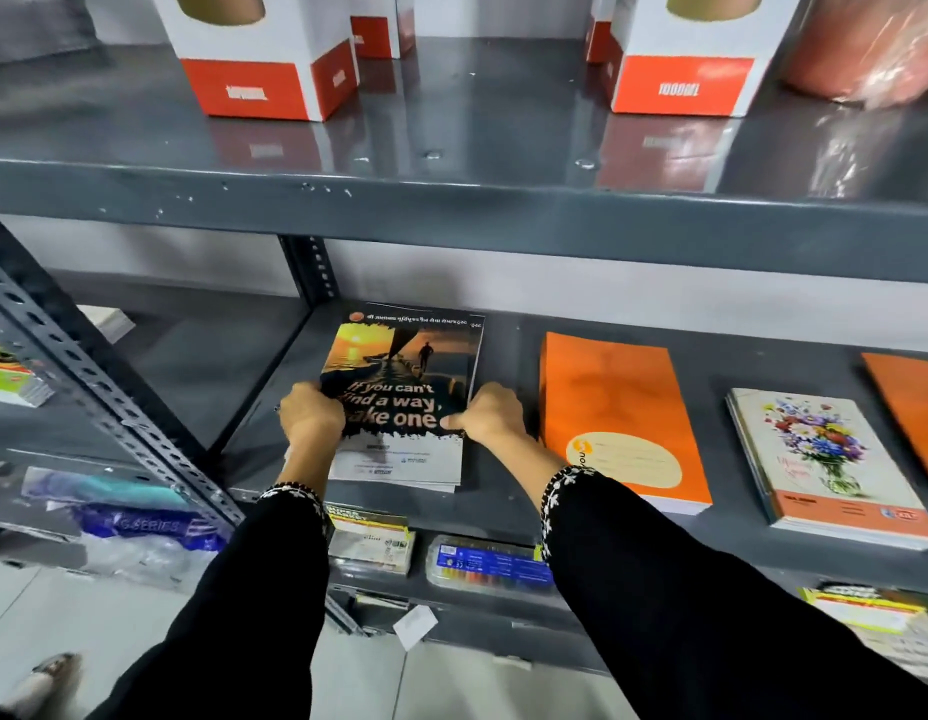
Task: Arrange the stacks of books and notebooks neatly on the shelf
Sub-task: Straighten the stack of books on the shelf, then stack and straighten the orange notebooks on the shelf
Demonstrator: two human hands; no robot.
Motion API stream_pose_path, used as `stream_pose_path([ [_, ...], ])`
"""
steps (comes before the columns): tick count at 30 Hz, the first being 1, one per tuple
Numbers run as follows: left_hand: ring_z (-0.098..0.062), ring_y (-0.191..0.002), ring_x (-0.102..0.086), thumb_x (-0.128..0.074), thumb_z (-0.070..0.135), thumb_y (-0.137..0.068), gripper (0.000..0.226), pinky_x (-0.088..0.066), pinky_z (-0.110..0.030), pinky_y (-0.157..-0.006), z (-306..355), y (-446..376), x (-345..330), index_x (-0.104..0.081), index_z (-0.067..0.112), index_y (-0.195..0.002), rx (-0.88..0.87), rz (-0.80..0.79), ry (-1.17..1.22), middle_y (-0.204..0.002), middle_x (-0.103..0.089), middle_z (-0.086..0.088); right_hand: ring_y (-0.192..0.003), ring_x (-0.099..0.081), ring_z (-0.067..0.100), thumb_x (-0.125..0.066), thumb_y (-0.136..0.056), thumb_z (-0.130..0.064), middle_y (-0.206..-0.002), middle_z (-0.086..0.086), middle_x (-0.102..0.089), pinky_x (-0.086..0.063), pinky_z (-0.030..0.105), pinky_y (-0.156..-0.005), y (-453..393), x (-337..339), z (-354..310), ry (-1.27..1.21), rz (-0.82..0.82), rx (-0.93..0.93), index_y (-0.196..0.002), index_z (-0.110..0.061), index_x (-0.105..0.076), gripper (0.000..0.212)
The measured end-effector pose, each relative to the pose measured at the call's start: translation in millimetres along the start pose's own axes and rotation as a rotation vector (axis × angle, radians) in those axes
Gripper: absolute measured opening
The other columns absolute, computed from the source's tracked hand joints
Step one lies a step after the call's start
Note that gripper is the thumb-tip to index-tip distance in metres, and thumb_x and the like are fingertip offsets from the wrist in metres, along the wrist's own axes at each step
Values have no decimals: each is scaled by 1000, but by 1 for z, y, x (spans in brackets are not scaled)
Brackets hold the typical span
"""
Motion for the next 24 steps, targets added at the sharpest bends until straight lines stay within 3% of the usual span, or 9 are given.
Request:
stream_pose_path([
  [2, -43, -103, -61, -50, -4, -82, 25, -53, -46, -88, 8, 5, -2, -64, -5, -103, -12, 36, -98, -107, -66, -30, -70, -64, 22, -76, -76, -38, -74, 8, -66, -40, 26, -56, 1, 5, 4, -11, 47, 41, -64, -10, -52, 38],
  [5, -44, -106, -58, -51, -4, -82, 31, -53, -48, -89, 32, 22, -17, -60, -2, -112, -117, 91, -177, -113, -64, -29, -92, -67, 30, -65, -85, -37, -96, 13, -73, -47, 31, -68, 5, 30, 15, -44, 217, 123, -91, -3, -64, 35],
  [10, -41, -95, -64, -50, 1, -84, 33, -54, -46, -85, 102, 87, -70, -60, 3, -115, -357, 85, -73, -104, -69, -27, -104, -63, 32, -55, -91, -22, -108, 16, -70, -50, 37, -87, 7, 103, 67, -121, 417, 136, -106, -3, -65, 26],
  [20, -41, -94, -61, -49, 1, -83, 22, -44, -43, -85, 262, 283, -224, -63, -3, -99, -757, -113, 76, -103, -67, -27, -103, -65, 34, -52, -91, -15, -107, 21, -71, -50, 37, -83, 40, 275, 266, -83, 673, -93, -105, -2, -65, 23],
  [24, -40, -102, -59, -47, 0, -82, 29, -47, -41, -90, 309, 357, -277, -63, 1, -107, -821, -235, 148, -107, -68, -24, -101, -65, 38, -51, -90, -12, -109, 25, -68, -51, 38, -84, 63, 332, 345, -53, 728, -193, -106, 1, -63, 23],
])
Point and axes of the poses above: each hand's wrist, its own y-axis away from the middle knuckle, its own x-axis out of the back of the hand, z = x × y, the point moved 3 cm from there along -y, towards the middle knuckle
